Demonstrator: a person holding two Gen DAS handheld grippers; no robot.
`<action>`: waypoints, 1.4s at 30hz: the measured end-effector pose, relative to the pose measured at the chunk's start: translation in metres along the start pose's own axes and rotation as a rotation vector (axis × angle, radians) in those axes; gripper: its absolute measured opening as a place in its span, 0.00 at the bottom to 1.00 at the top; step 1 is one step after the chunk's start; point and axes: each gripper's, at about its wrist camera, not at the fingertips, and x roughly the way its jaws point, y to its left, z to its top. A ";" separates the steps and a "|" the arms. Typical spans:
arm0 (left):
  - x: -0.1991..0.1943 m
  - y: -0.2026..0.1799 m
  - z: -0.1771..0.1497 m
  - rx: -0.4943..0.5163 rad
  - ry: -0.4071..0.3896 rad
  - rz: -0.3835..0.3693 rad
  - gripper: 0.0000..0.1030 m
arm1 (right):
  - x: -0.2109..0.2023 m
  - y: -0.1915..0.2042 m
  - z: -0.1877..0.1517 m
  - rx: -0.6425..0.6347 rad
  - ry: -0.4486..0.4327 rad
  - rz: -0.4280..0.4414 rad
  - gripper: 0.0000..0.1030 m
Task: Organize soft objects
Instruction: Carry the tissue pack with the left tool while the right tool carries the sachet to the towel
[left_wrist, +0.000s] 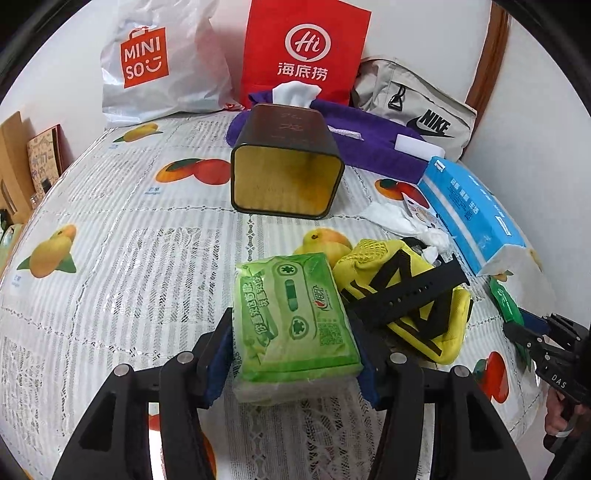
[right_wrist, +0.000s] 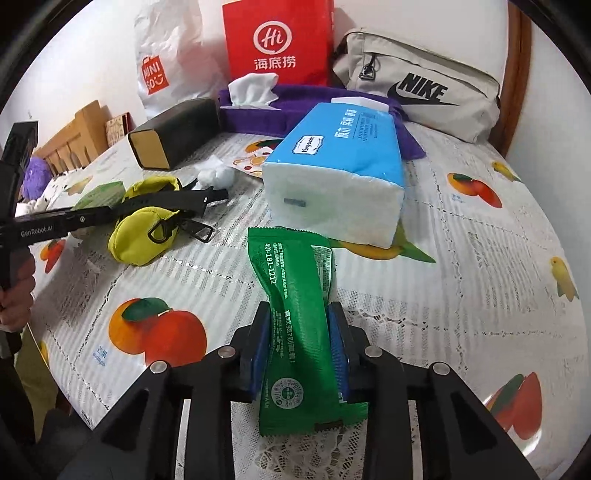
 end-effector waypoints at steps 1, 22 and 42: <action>0.000 0.000 0.000 0.003 -0.003 -0.002 0.54 | 0.000 -0.001 0.000 0.015 -0.003 0.005 0.30; -0.002 -0.006 -0.006 0.033 -0.044 0.041 0.52 | -0.001 -0.001 -0.004 0.070 -0.036 -0.008 0.31; -0.010 -0.016 -0.005 0.074 -0.045 0.077 0.46 | -0.012 -0.008 -0.005 0.079 -0.040 -0.019 0.28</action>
